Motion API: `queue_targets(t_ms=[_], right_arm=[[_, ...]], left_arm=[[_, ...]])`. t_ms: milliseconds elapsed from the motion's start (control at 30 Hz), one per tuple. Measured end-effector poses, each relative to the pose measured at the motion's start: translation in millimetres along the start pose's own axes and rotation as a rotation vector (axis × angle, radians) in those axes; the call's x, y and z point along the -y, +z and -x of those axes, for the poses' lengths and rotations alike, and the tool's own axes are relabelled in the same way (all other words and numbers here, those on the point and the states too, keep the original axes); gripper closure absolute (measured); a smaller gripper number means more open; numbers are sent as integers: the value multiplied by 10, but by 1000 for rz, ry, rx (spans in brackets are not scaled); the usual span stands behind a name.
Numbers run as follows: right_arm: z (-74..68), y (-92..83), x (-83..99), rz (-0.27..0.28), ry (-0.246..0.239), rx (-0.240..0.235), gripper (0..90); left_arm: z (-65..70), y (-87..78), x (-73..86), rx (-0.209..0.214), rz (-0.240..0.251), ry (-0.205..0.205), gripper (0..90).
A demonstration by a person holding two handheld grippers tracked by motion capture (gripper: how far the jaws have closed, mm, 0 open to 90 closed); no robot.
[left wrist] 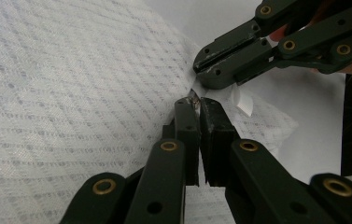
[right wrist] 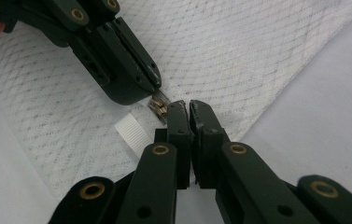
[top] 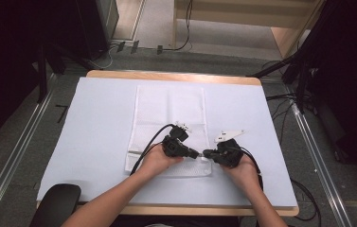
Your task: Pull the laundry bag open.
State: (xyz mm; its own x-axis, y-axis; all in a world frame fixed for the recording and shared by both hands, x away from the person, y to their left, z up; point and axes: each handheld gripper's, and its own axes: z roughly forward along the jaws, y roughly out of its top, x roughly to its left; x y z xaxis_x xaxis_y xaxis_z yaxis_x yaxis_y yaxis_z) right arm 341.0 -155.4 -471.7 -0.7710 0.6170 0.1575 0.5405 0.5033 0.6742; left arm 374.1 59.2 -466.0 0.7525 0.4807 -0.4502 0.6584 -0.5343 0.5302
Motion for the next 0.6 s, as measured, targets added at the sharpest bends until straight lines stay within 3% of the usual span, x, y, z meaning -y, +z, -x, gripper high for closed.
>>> queue_targets(t_ms=[367,600], right_arm=[[-39,10,-9,-8,-39,15,900],[-25,9,0,-2,-24,4,900]], left_arm=[[-40,-66,0,6,-43,-10,883],[-68,-192,25,10,-43,-9,883]])
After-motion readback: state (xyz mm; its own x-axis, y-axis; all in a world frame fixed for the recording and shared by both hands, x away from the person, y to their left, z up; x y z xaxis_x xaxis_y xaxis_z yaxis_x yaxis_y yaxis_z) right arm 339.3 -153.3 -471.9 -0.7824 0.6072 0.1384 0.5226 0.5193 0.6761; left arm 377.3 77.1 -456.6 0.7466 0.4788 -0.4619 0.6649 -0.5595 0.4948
